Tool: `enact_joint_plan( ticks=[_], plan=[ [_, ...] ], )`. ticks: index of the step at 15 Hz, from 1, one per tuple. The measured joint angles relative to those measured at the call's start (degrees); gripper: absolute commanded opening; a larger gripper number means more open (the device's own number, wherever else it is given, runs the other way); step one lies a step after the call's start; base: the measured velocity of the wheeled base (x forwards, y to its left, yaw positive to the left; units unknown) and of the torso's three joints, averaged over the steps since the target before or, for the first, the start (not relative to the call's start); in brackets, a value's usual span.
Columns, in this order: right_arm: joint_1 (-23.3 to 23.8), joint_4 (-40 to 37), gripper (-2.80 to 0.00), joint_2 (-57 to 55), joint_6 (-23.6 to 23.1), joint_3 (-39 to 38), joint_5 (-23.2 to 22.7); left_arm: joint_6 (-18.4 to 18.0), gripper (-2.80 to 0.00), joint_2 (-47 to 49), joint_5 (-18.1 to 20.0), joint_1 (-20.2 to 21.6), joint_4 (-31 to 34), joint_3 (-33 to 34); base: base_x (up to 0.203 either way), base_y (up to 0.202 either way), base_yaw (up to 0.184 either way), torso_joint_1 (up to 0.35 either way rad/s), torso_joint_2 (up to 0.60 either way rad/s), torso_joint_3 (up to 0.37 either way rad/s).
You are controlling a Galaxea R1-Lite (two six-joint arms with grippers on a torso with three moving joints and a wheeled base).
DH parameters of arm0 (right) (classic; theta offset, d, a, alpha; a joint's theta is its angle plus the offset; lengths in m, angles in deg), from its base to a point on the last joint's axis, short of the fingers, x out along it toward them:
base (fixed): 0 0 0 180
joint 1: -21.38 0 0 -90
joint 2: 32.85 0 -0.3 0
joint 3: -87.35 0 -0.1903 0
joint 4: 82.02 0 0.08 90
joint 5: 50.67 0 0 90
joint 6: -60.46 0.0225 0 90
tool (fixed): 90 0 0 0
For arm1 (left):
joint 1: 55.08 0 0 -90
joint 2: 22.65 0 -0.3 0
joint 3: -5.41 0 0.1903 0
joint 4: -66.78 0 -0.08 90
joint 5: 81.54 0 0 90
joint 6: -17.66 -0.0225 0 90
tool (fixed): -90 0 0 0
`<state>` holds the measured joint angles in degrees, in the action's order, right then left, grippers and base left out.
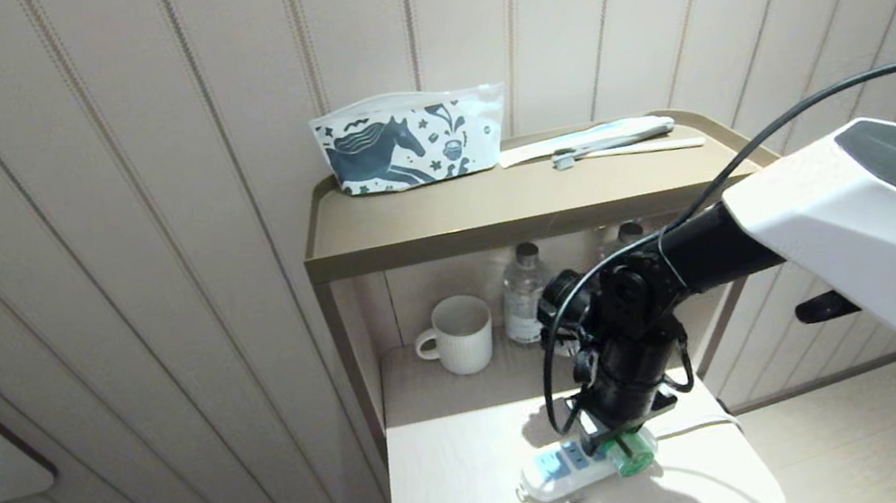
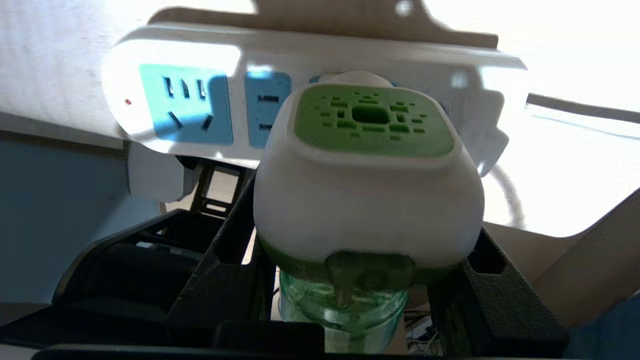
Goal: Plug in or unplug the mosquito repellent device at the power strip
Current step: Hold the socket with your left hand and unplug it with your right hand
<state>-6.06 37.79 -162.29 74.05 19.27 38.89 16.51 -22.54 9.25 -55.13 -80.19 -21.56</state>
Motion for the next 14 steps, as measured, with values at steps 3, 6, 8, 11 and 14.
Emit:
enact_joint_plan(
  ticks=[3, 6, 8, 11, 14],
  plan=[
    [-2.3, 0.0, -2.80, -0.2, 0.0, 0.2, 0.0, 0.0, -2.80, 0.0, 0.0, 0.0, 0.0, 0.0, 0.000, 0.000, 0.000, 0.000, 0.00, 0.000],
    [-4.7, 0.0, -2.80, -0.8, 0.6, 1.1, 0.1, 0.0, -2.80, 0.0, 0.0, 0.0, 0.0, 0.0, 0.000, 0.000, 0.000, 0.000, 0.00, 0.000],
    [-5.5, 0.0, -2.80, -1.5, 0.8, 2.1, 0.2, 0.0, -2.80, 0.0, 0.0, 0.0, 0.0, 0.0, 0.000, 0.000, 0.000, 0.000, 0.00, 0.000],
    [-5.7, 0.0, -2.80, -2.6, 1.0, 2.8, 0.2, 0.0, -2.80, 0.0, 0.0, 0.0, 0.0, 0.0, 0.000, 0.000, 0.000, 0.000, 0.00, 0.000],
    [-5.6, 0.0, -2.80, -3.5, 2.0, 3.9, 0.2, 0.0, -2.80, 0.0, 0.0, 0.0, 0.0, 0.0, 0.000, 0.000, 0.000, 0.000, 0.00, 0.000]
  ],
)
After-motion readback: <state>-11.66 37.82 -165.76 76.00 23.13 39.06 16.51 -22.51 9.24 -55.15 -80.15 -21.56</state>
